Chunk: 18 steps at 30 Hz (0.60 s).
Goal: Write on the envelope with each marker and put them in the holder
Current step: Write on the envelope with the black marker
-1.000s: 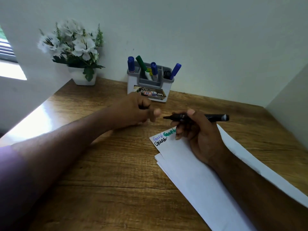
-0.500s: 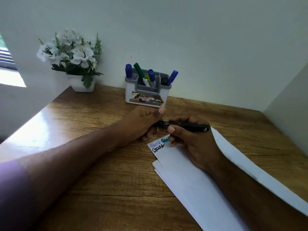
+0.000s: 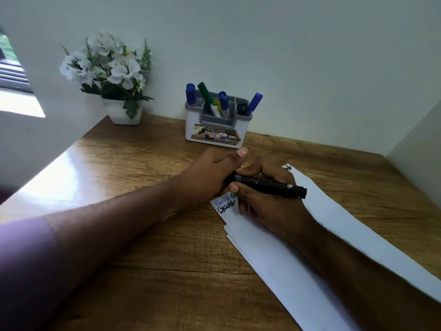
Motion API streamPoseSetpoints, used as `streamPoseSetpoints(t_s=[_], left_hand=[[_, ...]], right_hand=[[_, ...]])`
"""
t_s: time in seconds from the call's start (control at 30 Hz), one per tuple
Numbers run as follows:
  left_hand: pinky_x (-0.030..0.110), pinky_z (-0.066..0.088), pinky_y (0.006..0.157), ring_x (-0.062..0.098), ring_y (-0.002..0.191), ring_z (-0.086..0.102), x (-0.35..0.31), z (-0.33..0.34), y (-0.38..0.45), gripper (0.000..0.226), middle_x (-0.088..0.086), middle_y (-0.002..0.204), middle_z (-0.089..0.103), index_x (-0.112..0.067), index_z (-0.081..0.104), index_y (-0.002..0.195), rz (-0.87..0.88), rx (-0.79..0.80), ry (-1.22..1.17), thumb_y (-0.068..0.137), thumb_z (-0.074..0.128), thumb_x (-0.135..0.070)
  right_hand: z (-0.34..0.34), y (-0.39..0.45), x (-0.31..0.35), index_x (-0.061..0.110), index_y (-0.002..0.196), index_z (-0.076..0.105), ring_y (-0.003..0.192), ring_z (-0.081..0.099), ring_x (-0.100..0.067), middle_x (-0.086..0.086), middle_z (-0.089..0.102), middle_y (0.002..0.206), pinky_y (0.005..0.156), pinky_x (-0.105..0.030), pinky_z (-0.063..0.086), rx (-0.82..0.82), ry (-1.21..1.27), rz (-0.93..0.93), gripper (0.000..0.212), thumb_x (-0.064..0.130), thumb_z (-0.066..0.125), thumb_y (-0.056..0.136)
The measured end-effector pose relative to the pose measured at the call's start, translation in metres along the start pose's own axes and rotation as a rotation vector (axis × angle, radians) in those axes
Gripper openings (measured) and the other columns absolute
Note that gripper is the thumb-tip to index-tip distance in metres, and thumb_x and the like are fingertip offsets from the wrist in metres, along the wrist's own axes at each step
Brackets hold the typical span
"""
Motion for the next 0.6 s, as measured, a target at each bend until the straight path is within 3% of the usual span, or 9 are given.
streamPoseSetpoints(t_s=[0.13, 0.2, 0.3, 0.37, 0.43, 0.5, 0.57, 0.6], left_hand=[[0.022, 0.044, 0.051, 0.018, 0.056, 0.057, 0.004, -0.002, 0.001, 0.047, 0.007, 0.06, 0.059, -0.004, 0.058, 0.07, -0.008, -0.022, -0.108, 0.098, 0.042, -0.038], [0.033, 0.047, 0.059, 0.03, 0.067, 0.057, 0.007, -0.006, 0.003, 0.049, 0.019, 0.077, 0.063, 0.004, 0.06, 0.085, 0.001, -0.037, -0.14, 0.097, 0.044, -0.041], [0.037, 0.045, 0.054, 0.03, 0.057, 0.054, 0.009, -0.021, 0.008, 0.053, 0.029, 0.077, 0.061, 0.007, 0.06, 0.093, 0.043, -0.099, -0.072, 0.095, 0.047, -0.044], [0.027, 0.035, 0.043, 0.015, 0.042, 0.043, 0.014, -0.038, 0.009, 0.052, 0.014, 0.057, 0.054, 0.005, 0.061, 0.083, 0.016, -0.203, -0.055, 0.094, 0.049, -0.044], [0.023, 0.032, 0.041, 0.008, 0.038, 0.04, 0.012, -0.053, 0.008, 0.051, 0.004, 0.051, 0.052, 0.005, 0.063, 0.079, 0.023, -0.341, 0.024, 0.094, 0.052, -0.042], [0.021, 0.033, 0.04, 0.007, 0.04, 0.041, 0.003, -0.064, 0.002, 0.049, 0.0, 0.048, 0.051, 0.007, 0.062, 0.072, 0.059, -0.466, 0.063, 0.093, 0.054, -0.037], [0.021, 0.031, 0.039, 0.007, 0.04, 0.039, -0.003, -0.07, -0.004, 0.047, -0.003, 0.046, 0.047, 0.005, 0.061, 0.067, 0.076, -0.551, 0.023, 0.094, 0.055, -0.033], [0.021, 0.03, 0.039, 0.007, 0.04, 0.038, -0.006, -0.073, -0.007, 0.045, -0.003, 0.046, 0.047, 0.003, 0.061, 0.066, 0.082, -0.577, -0.021, 0.094, 0.055, -0.032]], right_hand=[[0.0, 0.004, 0.0, 0.005, 0.085, 0.064, 0.067, 0.065, -0.003, 0.009, 0.067, 0.074, 0.064, -0.015, 0.047, -0.047, -0.092, -0.062, 0.014, 0.011, 0.074, 0.079], [-0.001, 0.006, 0.007, 0.004, 0.094, 0.067, 0.079, 0.068, -0.002, 0.007, 0.072, 0.083, 0.07, -0.014, 0.049, -0.008, -0.088, -0.038, 0.02, 0.011, 0.076, 0.078], [-0.014, 0.005, 0.009, 0.03, 0.102, 0.068, 0.083, 0.066, 0.002, 0.024, 0.07, 0.085, 0.072, -0.016, 0.052, 0.057, -0.069, 0.104, 0.039, 0.018, 0.085, 0.069], [-0.034, 0.005, 0.014, 0.047, 0.106, 0.062, 0.085, 0.062, -0.005, 0.028, 0.063, 0.092, 0.073, -0.023, 0.055, 0.004, -0.154, 0.11, 0.05, 0.035, 0.084, 0.063], [-0.041, 0.013, 0.034, 0.045, 0.109, 0.063, 0.093, 0.058, -0.008, 0.024, 0.061, 0.107, 0.075, -0.022, 0.051, 0.01, -0.468, -0.034, 0.038, 0.038, 0.075, 0.073], [-0.025, 0.026, 0.05, 0.031, 0.114, 0.067, 0.099, 0.059, -0.019, 0.007, 0.066, 0.114, 0.079, -0.031, 0.047, 0.077, -1.039, -0.29, 0.035, 0.033, 0.066, 0.08], [0.0, 0.044, 0.051, 0.021, 0.109, 0.068, 0.093, 0.06, -0.028, 0.0, 0.072, 0.106, 0.076, -0.039, 0.045, 0.099, -1.47, -0.491, 0.03, 0.025, 0.069, 0.08], [0.012, 0.052, 0.053, 0.018, 0.105, 0.068, 0.089, 0.061, -0.028, -0.002, 0.073, 0.099, 0.073, -0.038, 0.044, 0.114, -1.55, -0.539, 0.028, 0.02, 0.073, 0.077]])
Point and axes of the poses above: each hand's wrist, its own y-axis towards the middle knuckle, its own z-axis out of the palm, x = y × z, the point moved 8 cm from there along y, towards the middle knuckle
